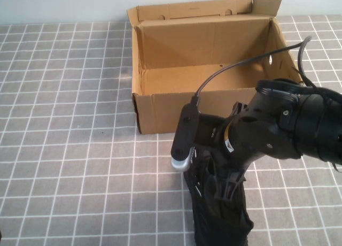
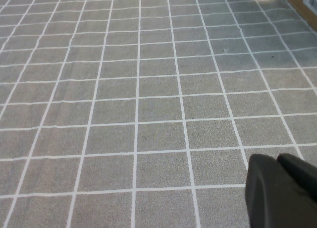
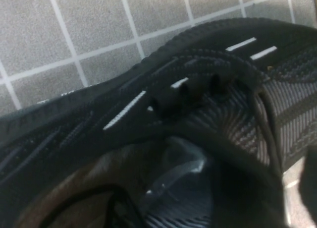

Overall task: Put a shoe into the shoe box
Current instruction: Pick up the shoe from the table

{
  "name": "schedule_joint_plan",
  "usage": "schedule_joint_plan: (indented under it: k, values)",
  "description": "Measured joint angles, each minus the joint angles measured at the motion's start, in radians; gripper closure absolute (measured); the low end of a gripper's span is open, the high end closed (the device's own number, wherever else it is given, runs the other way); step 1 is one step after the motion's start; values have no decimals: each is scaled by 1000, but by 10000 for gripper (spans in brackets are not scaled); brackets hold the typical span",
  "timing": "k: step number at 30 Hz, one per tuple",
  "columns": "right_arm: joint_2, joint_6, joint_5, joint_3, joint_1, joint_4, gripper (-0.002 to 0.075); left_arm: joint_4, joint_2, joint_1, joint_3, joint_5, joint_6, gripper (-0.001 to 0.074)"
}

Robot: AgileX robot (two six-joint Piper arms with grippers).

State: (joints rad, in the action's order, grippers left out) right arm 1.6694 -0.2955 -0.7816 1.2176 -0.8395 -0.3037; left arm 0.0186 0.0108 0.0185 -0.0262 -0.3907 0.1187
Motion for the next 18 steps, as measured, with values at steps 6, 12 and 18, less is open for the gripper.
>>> schedule_joint_plan:
  k: [6, 12, 18]
  values:
    - [0, 7, -9, 0, 0, 3, 644, 0, 0, 0, 0, 0, 0, 736]
    - [-12, 66, -31, 0, -3, 15, 729, 0, 0, 0, 0, 0, 0, 736]
    - [-119, 74, -97, 0, -5, 71, 732, 0, 0, 0, 0, 0, 0, 736]
